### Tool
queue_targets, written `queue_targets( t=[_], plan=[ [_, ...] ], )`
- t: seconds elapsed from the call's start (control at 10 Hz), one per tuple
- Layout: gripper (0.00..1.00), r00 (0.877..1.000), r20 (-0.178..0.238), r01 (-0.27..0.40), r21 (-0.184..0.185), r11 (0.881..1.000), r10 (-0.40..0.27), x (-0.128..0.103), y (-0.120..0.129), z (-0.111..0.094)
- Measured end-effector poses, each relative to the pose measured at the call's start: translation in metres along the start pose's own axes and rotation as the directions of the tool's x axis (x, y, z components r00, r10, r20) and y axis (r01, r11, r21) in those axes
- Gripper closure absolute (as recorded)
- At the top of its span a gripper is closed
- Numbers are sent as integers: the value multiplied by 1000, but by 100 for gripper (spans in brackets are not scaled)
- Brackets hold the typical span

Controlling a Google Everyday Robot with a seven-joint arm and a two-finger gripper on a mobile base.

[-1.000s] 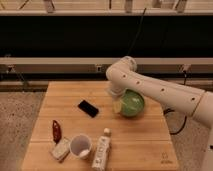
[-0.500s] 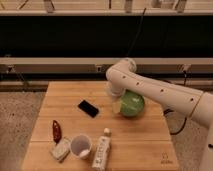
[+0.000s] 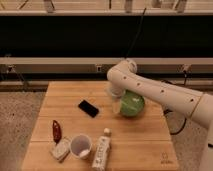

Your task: Push the eraser across the table

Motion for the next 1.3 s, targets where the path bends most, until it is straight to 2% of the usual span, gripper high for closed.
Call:
queue_targets(
  t=[0.7, 1.2, 1.3],
  plan=[
    [21, 1000, 21, -2, -1, 1000, 2, -1, 0, 8],
    [43, 999, 32, -4, -4, 1000, 4, -3, 0, 11],
    [55, 999, 34, -4, -5, 1000, 4, -4, 0, 14]
  ],
)
